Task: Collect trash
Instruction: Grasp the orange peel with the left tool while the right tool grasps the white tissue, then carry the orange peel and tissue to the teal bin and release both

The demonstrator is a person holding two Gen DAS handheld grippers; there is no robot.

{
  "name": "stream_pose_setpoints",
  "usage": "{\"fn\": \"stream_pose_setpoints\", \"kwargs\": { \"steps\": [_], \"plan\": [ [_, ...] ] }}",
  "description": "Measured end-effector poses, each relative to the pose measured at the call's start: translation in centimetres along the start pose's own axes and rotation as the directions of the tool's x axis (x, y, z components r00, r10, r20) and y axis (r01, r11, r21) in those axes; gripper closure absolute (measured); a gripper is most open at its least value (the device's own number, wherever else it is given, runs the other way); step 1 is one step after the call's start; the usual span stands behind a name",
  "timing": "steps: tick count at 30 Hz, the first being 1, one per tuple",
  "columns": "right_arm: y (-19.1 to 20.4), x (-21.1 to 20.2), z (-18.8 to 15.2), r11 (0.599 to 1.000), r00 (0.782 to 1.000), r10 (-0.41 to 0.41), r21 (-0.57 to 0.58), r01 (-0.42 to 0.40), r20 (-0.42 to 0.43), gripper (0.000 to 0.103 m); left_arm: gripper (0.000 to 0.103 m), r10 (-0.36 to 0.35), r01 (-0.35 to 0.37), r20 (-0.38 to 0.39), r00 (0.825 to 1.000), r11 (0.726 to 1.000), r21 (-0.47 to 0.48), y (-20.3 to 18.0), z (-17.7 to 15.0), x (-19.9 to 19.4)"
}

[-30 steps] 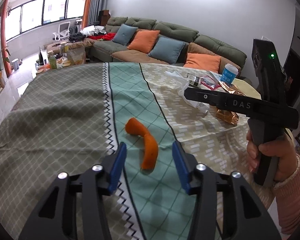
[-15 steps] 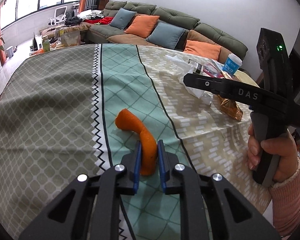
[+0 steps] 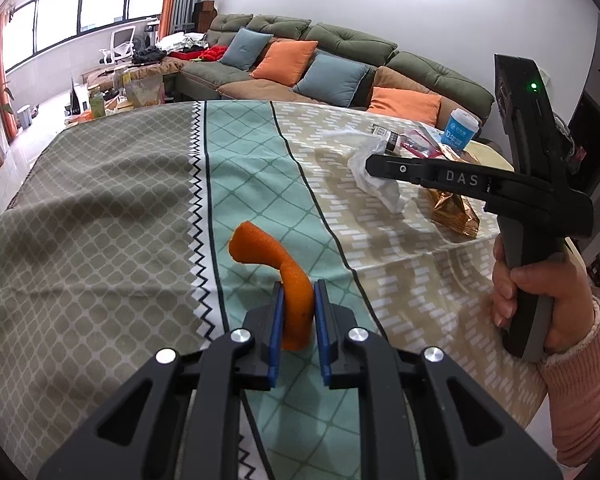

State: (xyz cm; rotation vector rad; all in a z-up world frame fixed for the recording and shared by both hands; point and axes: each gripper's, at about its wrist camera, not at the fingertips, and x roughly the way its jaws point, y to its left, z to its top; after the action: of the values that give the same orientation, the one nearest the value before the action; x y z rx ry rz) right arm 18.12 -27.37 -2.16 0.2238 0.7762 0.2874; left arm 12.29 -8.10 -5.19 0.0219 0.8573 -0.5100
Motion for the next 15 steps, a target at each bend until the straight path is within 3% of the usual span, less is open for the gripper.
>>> {"fn": "stream_pose_setpoints", "kwargs": {
  "steps": [6, 15],
  "plan": [
    [0.9, -1.3, -0.3, 1.0, 0.999, 0.02, -0.02, -0.02, 0.033, 0.092, 0.087, 0.024, -0.024, 0.026, 0.999, 1.0, 0.001, 0.0, -0.6, -1.3],
    [3.5, -3.7, -1.0, 0.992, 0.99, 0.124, -0.047, -0.121, 0.073, 0.092, 0.087, 0.05, -0.049, 0.065, 0.997, 0.999, -0.01, 0.6, -1.4, -3.6]
  ]
}}
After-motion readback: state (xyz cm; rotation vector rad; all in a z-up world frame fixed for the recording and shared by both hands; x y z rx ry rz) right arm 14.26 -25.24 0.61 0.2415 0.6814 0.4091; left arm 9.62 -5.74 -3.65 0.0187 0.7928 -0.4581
